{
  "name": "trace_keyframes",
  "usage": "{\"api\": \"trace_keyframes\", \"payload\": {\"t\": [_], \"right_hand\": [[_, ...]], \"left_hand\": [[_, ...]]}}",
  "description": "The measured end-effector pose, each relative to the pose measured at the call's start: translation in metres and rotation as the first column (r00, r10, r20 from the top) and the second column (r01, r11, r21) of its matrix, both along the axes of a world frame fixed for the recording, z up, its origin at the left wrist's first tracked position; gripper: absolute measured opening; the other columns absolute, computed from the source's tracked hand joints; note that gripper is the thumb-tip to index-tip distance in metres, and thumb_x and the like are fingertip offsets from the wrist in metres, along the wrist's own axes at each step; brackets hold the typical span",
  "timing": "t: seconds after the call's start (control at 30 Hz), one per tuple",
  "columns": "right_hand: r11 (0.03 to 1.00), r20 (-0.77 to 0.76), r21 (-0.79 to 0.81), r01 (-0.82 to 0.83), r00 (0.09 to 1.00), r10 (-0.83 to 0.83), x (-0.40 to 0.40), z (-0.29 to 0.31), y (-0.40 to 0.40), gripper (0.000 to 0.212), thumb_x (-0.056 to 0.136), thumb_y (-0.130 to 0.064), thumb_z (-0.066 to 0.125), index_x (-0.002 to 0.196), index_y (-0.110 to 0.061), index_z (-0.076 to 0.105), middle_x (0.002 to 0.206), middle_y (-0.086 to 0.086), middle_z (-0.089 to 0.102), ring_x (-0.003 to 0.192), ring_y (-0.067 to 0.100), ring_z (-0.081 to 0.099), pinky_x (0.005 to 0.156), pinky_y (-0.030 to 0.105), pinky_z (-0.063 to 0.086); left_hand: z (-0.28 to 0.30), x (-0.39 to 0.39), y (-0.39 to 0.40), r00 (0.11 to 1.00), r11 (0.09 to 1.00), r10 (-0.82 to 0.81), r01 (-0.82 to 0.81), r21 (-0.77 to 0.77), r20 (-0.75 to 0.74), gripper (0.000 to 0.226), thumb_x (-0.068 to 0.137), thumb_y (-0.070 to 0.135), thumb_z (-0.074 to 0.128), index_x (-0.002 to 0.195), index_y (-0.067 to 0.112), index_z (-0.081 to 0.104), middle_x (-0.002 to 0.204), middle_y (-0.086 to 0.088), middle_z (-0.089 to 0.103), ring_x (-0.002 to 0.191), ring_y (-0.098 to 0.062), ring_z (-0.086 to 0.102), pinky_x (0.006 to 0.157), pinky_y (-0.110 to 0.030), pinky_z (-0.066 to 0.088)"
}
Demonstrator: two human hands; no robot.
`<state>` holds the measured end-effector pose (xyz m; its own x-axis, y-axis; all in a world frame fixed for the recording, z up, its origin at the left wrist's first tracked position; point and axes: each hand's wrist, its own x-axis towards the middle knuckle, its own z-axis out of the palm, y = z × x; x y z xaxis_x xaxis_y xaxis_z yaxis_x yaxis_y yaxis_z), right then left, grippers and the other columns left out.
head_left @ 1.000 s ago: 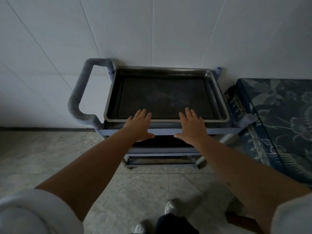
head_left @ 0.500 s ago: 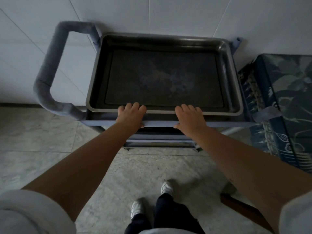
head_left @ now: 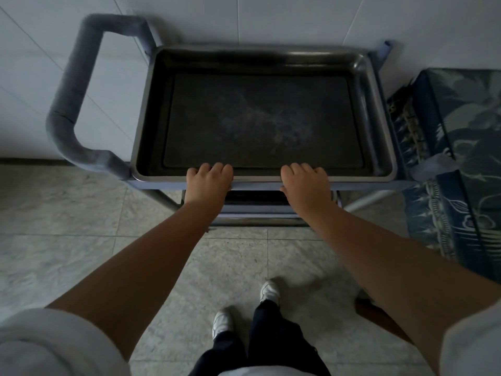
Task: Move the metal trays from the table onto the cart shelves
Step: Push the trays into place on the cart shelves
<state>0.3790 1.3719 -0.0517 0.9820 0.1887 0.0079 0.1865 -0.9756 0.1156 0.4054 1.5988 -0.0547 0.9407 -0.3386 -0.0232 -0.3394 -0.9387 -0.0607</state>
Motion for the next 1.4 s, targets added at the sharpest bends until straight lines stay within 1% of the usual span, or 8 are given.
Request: {"api": "trace_keyframes", "payload": {"t": [0.23,0.43,0.57,0.67,0.73,0.8,1.1,1.4], "right_hand": [[0.999,0.027,0.025,0.031,0.999,-0.031,-0.003,0.002,0.001,0.019,0.084,-0.029,0.068,0.086,-0.017,0.054,0.075,0.001,0.057,0.069,0.020,0.050,0.060,0.032,0.030],[0.995,0.072,0.006,0.098,0.993,-0.098,-0.011,-0.002,0.007,0.020,0.083,-0.024,0.070,0.085,-0.018,0.051,0.077,0.001,0.056,0.073,0.021,0.054,0.067,0.035,0.040],[0.990,-0.022,0.073,0.124,0.992,-0.122,-0.018,0.008,0.008,0.053,0.074,-0.042,0.078,0.110,-0.016,0.049,0.104,0.009,0.061,0.098,0.028,0.057,0.085,0.044,0.043],[0.979,-0.164,0.137,0.149,0.978,-0.126,-0.041,0.013,0.012,0.105,0.069,-0.047,0.079,0.148,-0.019,0.015,0.155,0.017,0.022,0.142,0.036,0.021,0.110,0.056,0.025],[0.969,-0.207,0.174,0.177,0.968,-0.140,-0.066,0.014,0.018,0.117,0.070,-0.049,0.078,0.151,-0.025,-0.003,0.162,0.012,-0.008,0.147,0.034,0.000,0.114,0.058,0.018],[0.965,-0.242,0.168,0.200,0.957,-0.157,-0.092,0.013,0.022,0.119,0.070,-0.057,0.075,0.151,-0.026,-0.008,0.161,0.010,-0.016,0.148,0.032,-0.003,0.114,0.057,0.017],[0.971,-0.399,0.069,0.229,0.898,-0.184,-0.168,0.010,0.007,0.113,0.074,-0.069,0.062,0.153,-0.020,-0.002,0.163,0.008,-0.009,0.148,0.028,-0.004,0.114,0.056,0.008],[0.993,-0.446,0.050,0.107,0.892,-0.073,-0.164,-0.027,-0.011,0.109,0.075,-0.071,0.060,0.153,-0.017,0.007,0.162,0.011,0.008,0.147,0.029,0.009,0.115,0.051,0.017]], "left_hand": [[0.000,0.001,0.000,1.000,1.000,-0.015,0.015,-0.027,0.005,0.026,0.080,0.030,0.077,0.090,0.018,0.056,0.082,-0.004,0.062,0.075,-0.027,0.058,0.070,-0.041,0.045],[0.002,-0.002,0.001,0.999,1.000,-0.028,0.028,0.003,-0.032,0.033,0.083,0.036,0.073,0.103,0.020,0.052,0.096,-0.004,0.060,0.088,-0.026,0.058,0.079,-0.043,0.047],[0.013,-0.006,0.007,0.988,0.997,-0.076,0.073,-0.033,-0.133,0.060,0.081,0.053,0.071,0.123,0.017,0.047,0.120,-0.008,0.058,0.112,-0.030,0.055,0.094,-0.048,0.044],[0.021,-0.027,0.014,0.989,0.995,-0.095,0.091,-0.044,-0.117,0.089,0.081,0.059,0.066,0.147,0.012,0.028,0.152,-0.015,0.036,0.140,-0.034,0.034,0.109,-0.052,0.035],[0.023,-0.048,0.019,0.984,0.993,-0.104,0.095,-0.068,-0.143,0.097,0.084,0.062,0.060,0.154,0.014,0.013,0.164,-0.014,0.013,0.150,-0.033,0.013,0.116,-0.055,0.025],[0.023,-0.072,0.024,0.976,0.992,-0.110,0.095,-0.088,-0.190,0.098,0.085,0.065,0.055,0.155,0.017,0.005,0.167,-0.012,0.002,0.152,-0.030,0.002,0.118,-0.055,0.019],[0.018,-0.146,0.051,0.939,0.996,-0.092,0.086,-0.032,-0.331,0.097,0.086,0.074,0.041,0.158,0.019,0.004,0.168,-0.008,-0.004,0.153,-0.026,-0.005,0.120,-0.055,0.011],[0.000,-0.157,0.026,0.930,0.998,-0.003,-0.020,-0.059,-0.367,0.100,0.086,0.071,0.049,0.157,0.016,0.006,0.167,-0.009,0.004,0.153,-0.026,0.002,0.121,-0.053,0.017]]}}
